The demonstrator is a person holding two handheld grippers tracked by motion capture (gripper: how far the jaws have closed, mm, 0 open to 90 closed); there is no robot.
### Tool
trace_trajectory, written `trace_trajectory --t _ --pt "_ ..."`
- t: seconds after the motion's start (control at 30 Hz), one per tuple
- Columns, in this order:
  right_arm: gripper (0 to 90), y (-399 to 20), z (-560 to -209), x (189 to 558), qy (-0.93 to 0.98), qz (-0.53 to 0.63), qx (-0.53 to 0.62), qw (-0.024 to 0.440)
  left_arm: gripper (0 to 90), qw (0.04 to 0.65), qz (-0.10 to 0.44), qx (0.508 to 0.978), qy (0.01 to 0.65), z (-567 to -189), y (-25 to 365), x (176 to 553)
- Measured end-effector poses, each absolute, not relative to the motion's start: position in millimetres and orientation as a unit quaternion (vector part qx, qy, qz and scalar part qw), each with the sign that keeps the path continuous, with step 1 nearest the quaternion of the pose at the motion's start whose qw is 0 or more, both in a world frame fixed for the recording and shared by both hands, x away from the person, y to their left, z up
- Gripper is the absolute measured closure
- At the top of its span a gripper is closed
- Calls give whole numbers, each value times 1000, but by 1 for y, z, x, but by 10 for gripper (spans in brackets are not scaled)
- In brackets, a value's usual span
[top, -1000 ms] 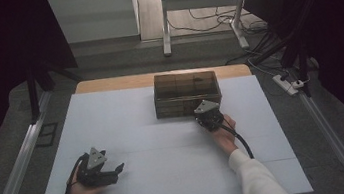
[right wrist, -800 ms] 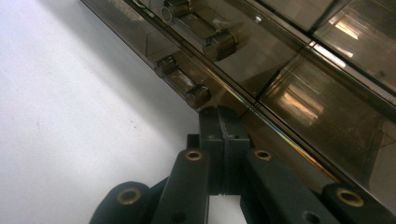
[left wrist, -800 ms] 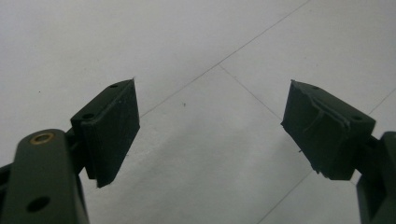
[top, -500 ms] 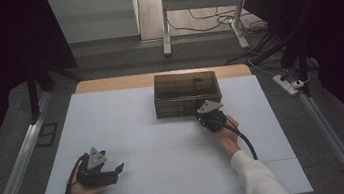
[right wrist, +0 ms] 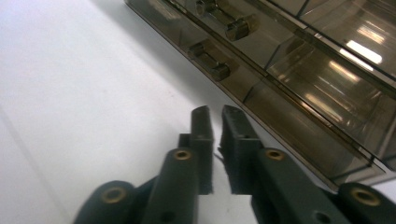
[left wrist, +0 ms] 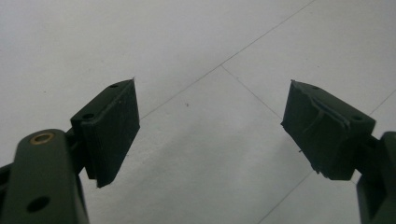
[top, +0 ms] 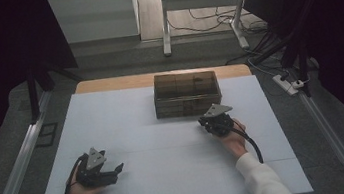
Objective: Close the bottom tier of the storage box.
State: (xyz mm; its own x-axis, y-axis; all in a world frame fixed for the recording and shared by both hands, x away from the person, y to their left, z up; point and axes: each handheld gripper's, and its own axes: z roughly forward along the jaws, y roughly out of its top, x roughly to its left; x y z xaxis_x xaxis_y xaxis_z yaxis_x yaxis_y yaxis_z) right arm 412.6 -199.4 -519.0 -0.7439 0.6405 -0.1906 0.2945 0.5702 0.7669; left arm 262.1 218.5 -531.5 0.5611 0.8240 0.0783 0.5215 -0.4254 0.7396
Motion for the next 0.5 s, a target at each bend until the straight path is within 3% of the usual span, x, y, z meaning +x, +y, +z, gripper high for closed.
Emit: trace_trajectory --t 0.23,0.5 --pt "559 -209 -518 399 859 383 275 200 183 343 222 815 411 -531 218 263" --pt "472 -219 -515 379 854 397 272 197 184 343 220 818 406 -531 218 264"
